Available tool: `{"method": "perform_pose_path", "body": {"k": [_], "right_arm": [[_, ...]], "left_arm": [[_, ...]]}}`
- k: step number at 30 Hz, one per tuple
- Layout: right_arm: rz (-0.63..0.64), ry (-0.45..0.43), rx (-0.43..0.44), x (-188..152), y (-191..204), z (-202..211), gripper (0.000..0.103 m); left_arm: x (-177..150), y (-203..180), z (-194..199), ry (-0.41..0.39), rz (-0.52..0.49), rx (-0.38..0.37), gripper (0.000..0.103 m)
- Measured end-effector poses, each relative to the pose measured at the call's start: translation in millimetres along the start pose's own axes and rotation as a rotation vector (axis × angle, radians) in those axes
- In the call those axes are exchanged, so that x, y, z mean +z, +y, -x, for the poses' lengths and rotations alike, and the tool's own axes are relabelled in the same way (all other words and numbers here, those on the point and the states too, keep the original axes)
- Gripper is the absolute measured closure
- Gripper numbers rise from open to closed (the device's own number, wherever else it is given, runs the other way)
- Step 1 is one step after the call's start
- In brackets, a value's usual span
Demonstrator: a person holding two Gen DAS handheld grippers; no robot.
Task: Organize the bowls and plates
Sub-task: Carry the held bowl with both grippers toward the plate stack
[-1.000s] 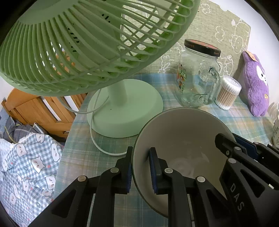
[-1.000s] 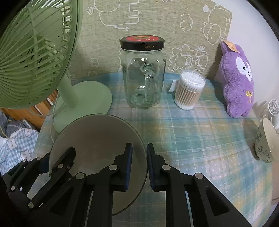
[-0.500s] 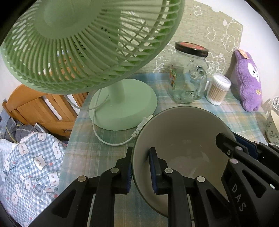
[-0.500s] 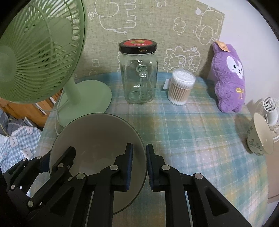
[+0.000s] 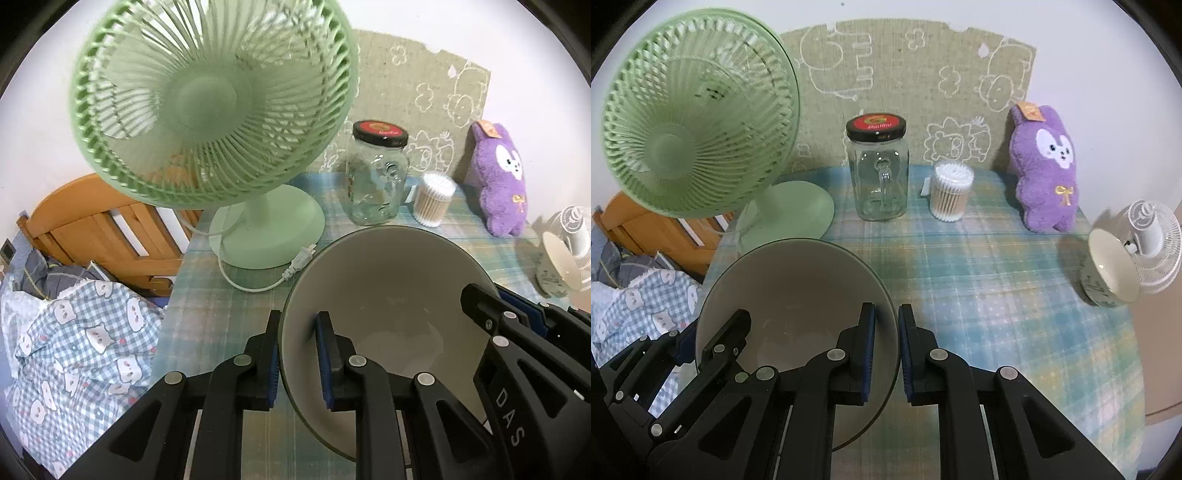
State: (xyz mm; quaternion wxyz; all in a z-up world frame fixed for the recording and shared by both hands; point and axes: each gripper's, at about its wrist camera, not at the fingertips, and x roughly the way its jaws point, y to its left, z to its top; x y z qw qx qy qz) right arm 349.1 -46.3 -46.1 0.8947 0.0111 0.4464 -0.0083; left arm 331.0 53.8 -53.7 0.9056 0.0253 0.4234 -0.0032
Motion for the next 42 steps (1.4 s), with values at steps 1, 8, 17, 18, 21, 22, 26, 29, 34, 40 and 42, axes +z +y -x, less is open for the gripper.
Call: {"method": "perform_pose_path", "body": {"k": [1,8,17,18,21,22,26,29,34,40,42], "right_arm": [[0.001,-0.004,0.000,-2,0,6,0.087],[0.001,-0.023,0.005,-13,0,48,0.087],[0.001,-0.044,-0.003,-32,-1,97,0.087],[0.002,-0.045,-0.006,-34,-2,102,0.087],[-0.005,-0.041,-0.007,-44,-3,114,0.087],[-0.008,-0.039,-0.008,-47,-4,117,0.087],[-0.009,-0.037,-0.014,-61,-5,131,0.087],[-0.006,-0.035,-0.011,-71,-6,139,0.087],[-0.008,-0.019,-0.005,-91,-10,146,0.087],[-0.007,0.019,-0.002,-116,-15,145,0.087],[-0.010,0.025,-0.006,-124,-16,144,0.087]], "left_arm": [[-1,0,5,-0.003,0.000,0.000,0.088],[-10,3,45,-0.021,0.011,0.003,0.088],[-25,2,86,-0.034,0.020,-0.009,0.088],[-27,2,90,-0.035,0.019,-0.010,0.088],[-35,0,102,-0.039,0.007,-0.009,0.088],[-39,0,106,-0.040,0.003,-0.010,0.088],[-50,0,117,-0.035,0.005,-0.021,0.088],[-61,0,124,-0.029,0.001,-0.028,0.088],[-79,-5,130,-0.015,-0.008,-0.038,0.088],[-100,-8,130,0.017,-0.010,-0.052,0.088],[-107,-10,130,0.021,-0.015,-0.053,0.088]]}}
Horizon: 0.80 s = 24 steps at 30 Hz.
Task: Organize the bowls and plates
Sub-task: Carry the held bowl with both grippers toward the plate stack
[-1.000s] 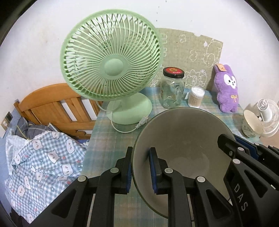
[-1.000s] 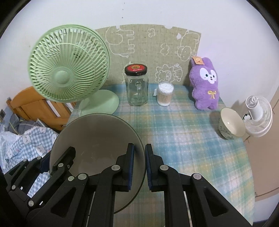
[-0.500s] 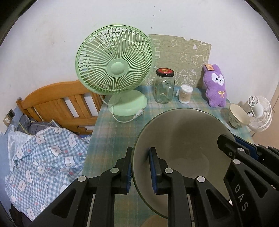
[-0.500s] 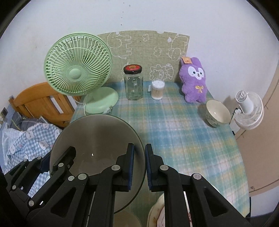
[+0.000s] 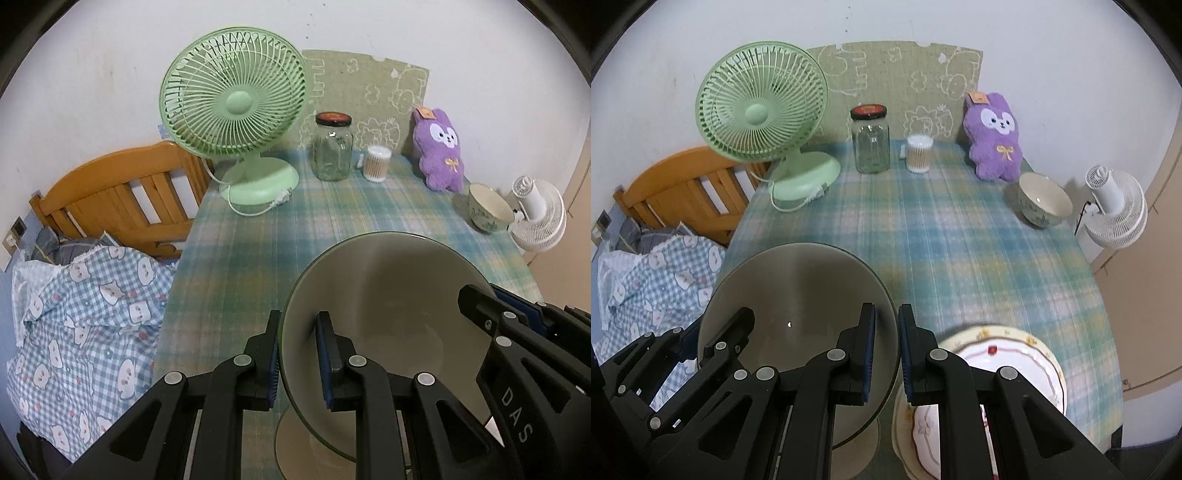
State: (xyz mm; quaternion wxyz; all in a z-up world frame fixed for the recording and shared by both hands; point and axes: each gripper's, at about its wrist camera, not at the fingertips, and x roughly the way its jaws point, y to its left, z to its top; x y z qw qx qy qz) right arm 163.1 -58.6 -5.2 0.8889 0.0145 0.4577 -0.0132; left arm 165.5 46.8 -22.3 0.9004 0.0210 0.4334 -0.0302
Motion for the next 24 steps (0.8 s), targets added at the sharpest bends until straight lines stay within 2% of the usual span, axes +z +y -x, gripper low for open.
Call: {"method": "perform_pose_path", "body": {"k": [8,24], "right_arm": [[-0.020,0.044,-0.002,-26,-4,-2,0.087],[-0.022,0.143,-0.019,-53,-3,-24,0.087]], "left_arm": [[-20,-2,-3,0.042,0.010,-0.017,0.088],[-50,-3,-21,0.132,0.006,-0.027,0.088]]}}
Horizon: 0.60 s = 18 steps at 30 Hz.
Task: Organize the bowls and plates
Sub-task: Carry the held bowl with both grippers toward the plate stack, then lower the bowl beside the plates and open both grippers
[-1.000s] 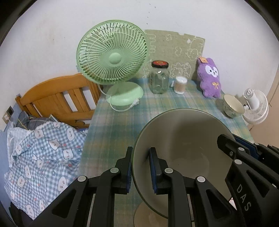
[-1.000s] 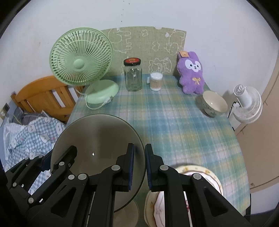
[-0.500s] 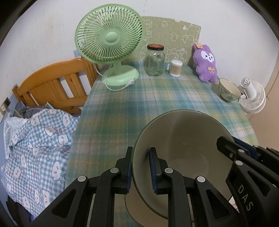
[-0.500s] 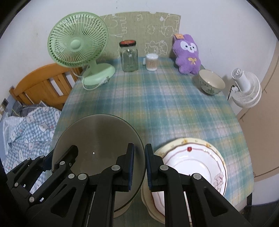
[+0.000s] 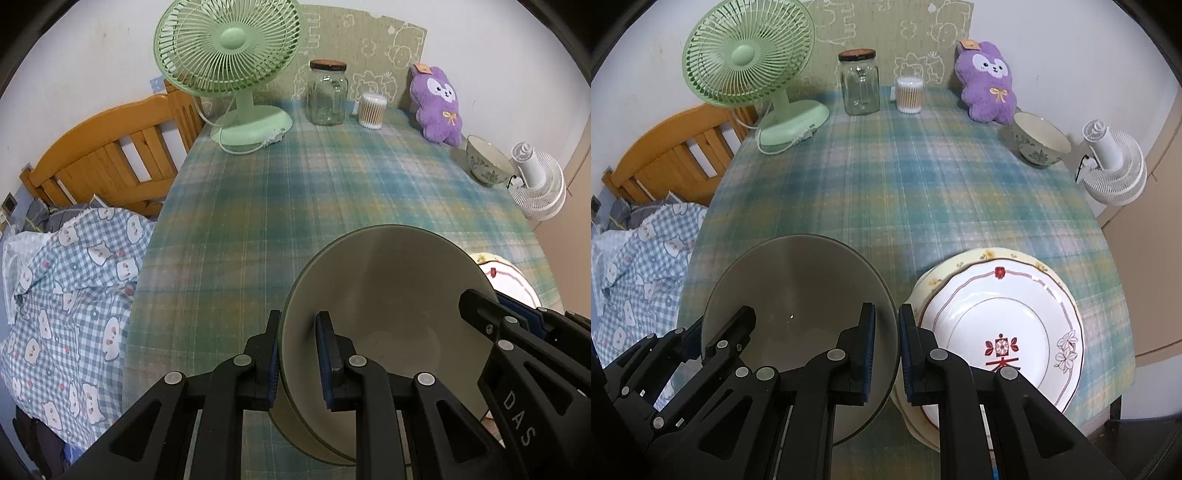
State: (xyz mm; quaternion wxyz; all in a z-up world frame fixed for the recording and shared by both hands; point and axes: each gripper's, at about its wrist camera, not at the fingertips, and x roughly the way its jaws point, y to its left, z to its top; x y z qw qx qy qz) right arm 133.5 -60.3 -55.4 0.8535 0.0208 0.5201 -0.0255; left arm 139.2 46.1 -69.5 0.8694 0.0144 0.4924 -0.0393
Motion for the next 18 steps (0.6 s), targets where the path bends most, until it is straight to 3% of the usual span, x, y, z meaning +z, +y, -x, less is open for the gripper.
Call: {"method": "perform_pose_path", "body": {"k": [18], "right_arm": [[-0.003,0.059,0.011,-14,11,-17,0.087]], "left_arm": [[-15,6,-5,-0.002,-0.017,0.051,0.088]]}}
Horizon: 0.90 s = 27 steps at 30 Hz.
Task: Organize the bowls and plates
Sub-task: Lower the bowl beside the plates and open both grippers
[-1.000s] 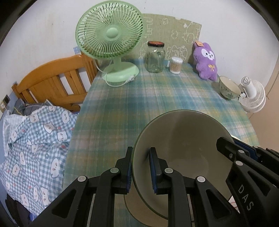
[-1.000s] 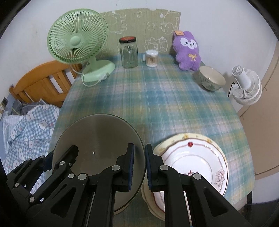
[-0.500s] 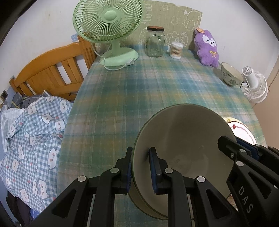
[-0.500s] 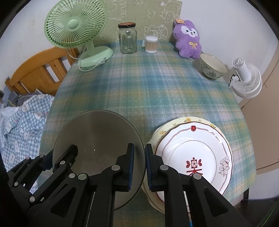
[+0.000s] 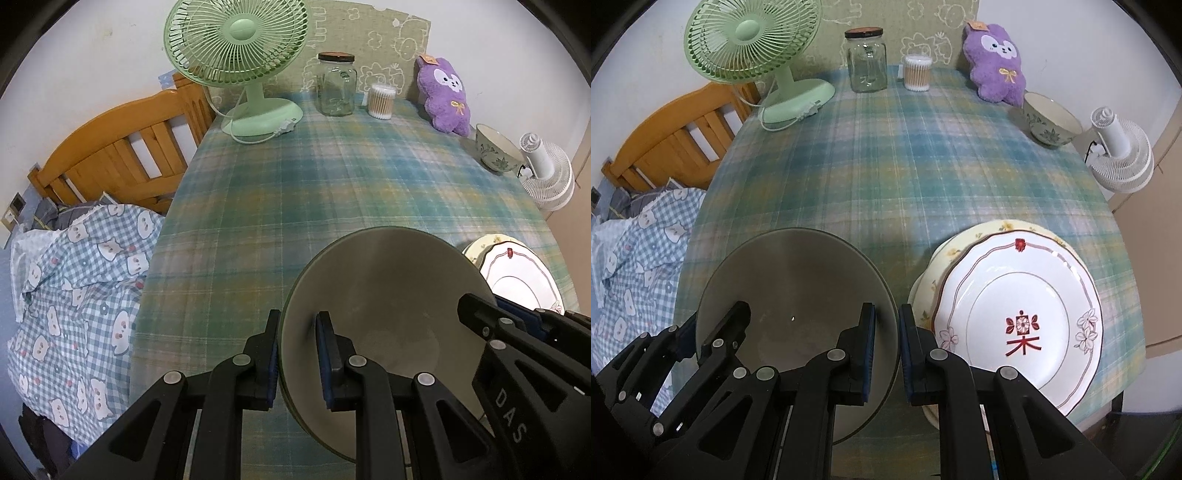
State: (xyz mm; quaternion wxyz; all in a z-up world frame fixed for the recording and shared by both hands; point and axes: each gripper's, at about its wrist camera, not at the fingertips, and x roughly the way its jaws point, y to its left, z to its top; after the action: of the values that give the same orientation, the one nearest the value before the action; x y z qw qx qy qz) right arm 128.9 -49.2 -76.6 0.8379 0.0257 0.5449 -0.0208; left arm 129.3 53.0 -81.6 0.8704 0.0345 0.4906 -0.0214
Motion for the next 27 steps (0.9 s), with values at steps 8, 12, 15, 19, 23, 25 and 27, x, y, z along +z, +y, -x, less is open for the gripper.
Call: {"method": "perform_pose_path", "body": {"k": [8,12,15,19,23,25,27], "right_arm": [[-0.004,0.015,-0.017,-7,6,-8,0.087],[-0.013,0.018,-0.020,-7,6,-10,0.085],[-0.001,0.017,-0.012,-6,8,-7,0.082],[-0.013,-0.019,0.000,-4,8,5,0.038],[-0.022,-0.080,-0.010,1,7,26,0.032],[-0.035,-0.094,-0.007,5,3,33,0.032],[-0.042,-0.110,-0.006,11,-3,41,0.032]], "left_arm": [[-8,5,-13,0.043,0.015,-0.016,0.088],[-9,5,-12,0.038,0.009,-0.040,0.080],[-8,5,-9,0.035,-0.002,-0.051,0.066],[-2,6,1,0.014,-0.015,-0.079,0.047],[10,3,15,-0.009,-0.037,-0.098,0.038],[19,-2,22,-0.019,-0.052,-0.102,0.037],[26,-8,27,-0.031,-0.061,-0.098,0.033]]}}
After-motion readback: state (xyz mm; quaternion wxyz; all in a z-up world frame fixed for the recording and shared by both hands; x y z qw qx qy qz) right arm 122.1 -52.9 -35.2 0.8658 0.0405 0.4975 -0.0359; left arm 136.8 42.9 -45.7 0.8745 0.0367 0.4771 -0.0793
